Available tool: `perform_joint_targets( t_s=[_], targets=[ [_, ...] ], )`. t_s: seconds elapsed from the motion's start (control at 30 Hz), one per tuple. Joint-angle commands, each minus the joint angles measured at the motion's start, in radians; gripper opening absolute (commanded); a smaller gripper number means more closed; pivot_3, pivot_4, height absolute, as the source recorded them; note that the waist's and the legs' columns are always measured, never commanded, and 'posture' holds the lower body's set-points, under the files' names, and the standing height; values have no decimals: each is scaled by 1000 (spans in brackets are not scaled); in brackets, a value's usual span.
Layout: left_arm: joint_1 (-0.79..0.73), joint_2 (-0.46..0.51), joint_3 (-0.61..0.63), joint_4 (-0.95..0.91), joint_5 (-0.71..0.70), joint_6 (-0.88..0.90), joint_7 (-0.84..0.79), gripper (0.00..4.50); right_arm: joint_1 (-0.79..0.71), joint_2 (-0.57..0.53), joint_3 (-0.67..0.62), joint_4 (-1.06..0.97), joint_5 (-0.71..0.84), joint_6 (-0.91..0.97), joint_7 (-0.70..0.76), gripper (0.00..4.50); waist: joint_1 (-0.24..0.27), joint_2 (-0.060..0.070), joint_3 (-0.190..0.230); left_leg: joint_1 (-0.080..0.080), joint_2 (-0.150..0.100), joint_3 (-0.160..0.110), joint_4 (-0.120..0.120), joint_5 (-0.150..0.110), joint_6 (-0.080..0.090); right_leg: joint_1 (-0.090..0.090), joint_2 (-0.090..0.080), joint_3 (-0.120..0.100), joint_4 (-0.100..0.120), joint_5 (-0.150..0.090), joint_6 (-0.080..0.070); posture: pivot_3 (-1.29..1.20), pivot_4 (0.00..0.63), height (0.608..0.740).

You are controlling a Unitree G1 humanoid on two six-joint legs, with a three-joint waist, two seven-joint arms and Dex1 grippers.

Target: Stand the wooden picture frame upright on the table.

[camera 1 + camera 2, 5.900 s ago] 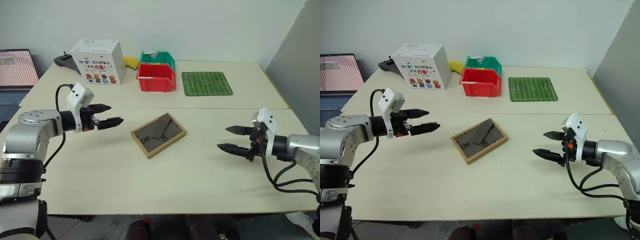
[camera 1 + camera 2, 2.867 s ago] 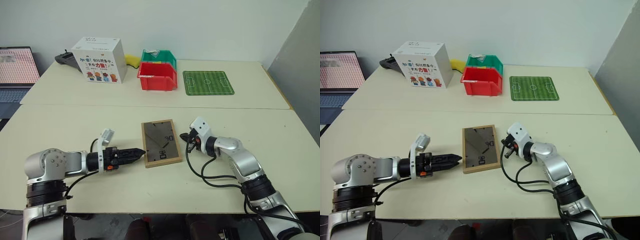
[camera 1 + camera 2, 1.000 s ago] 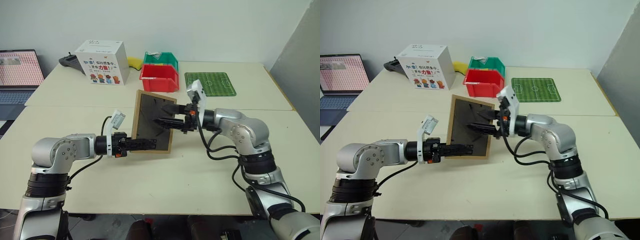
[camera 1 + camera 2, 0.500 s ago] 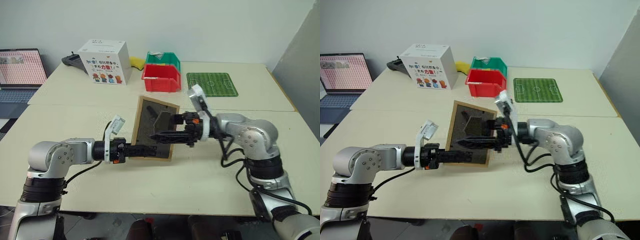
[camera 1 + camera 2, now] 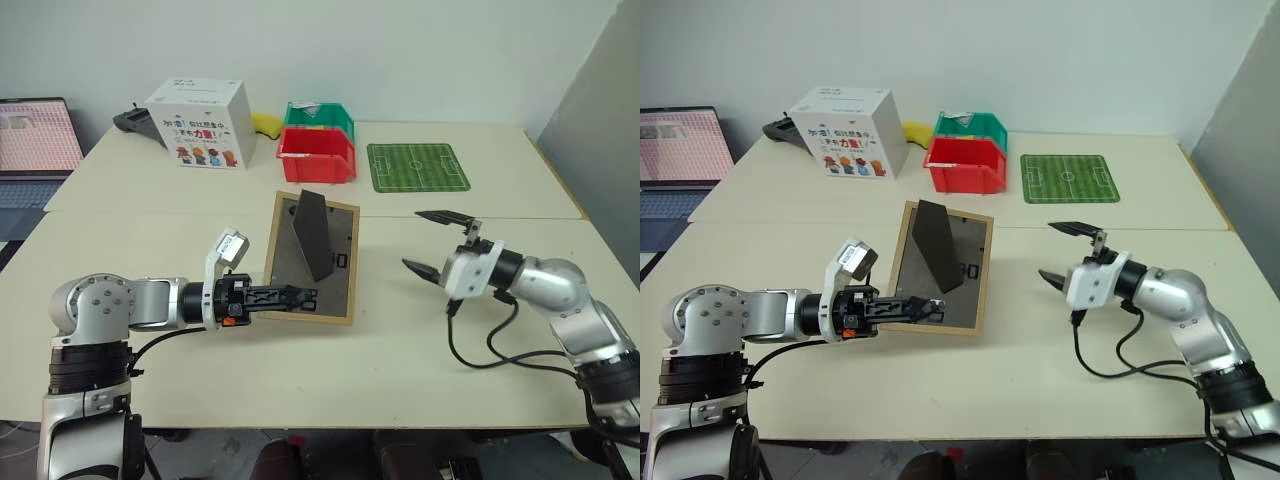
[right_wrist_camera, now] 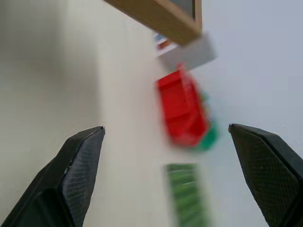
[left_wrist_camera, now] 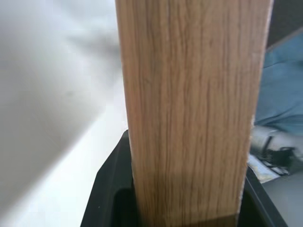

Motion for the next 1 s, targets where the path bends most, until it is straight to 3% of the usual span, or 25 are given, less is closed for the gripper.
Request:
perform_joint_targets(
  t_s=[0.03,0.2,0.37,0.5,0.8,1.0],
  targets=[
    [-20,-10,23,8,-153,4,81,1213,-128,65,51,112,-280,-185,-298,4442,-4,-1,0,0,1,-1,0,0,-1,0,0,1,0,0,0,0,150,740],
    [-3,-27,6,-5,-292,4,195,1213,-258,150,142,206,-473,-234,-510,4442,-3,-1,1,0,1,-1,0,2,-3,0,-4,0,1,0,-1,0,150,740],
    [21,-36,-2,-14,-382,-5,284,1213,-322,153,198,305,-514,-259,-587,4442,13,-2,1,0,-2,-1,1,2,-3,2,-9,-1,0,0,-1,0,150,740],
    [55,-20,-14,-29,-446,-33,336,1213,-333,122,198,335,-498,-289,-629,3890,16,-2,1,0,-2,-2,2,3,-2,3,-9,-1,0,0,-1,0,150,740],
    [78,10,-72,-27,-546,-104,405,1213,-353,99,216,289,-553,-315,-711,1575,15,-2,1,1,-2,-2,1,3,-2,3,-9,-2,1,0,-1,0,150,740],
    [105,18,-91,-78,-538,-163,418,1213,-375,103,216,322,-532,-324,-713,1364,16,-2,1,1,-2,-2,1,3,-2,3,-9,-2,1,0,-1,0,150,740]
  ],
)
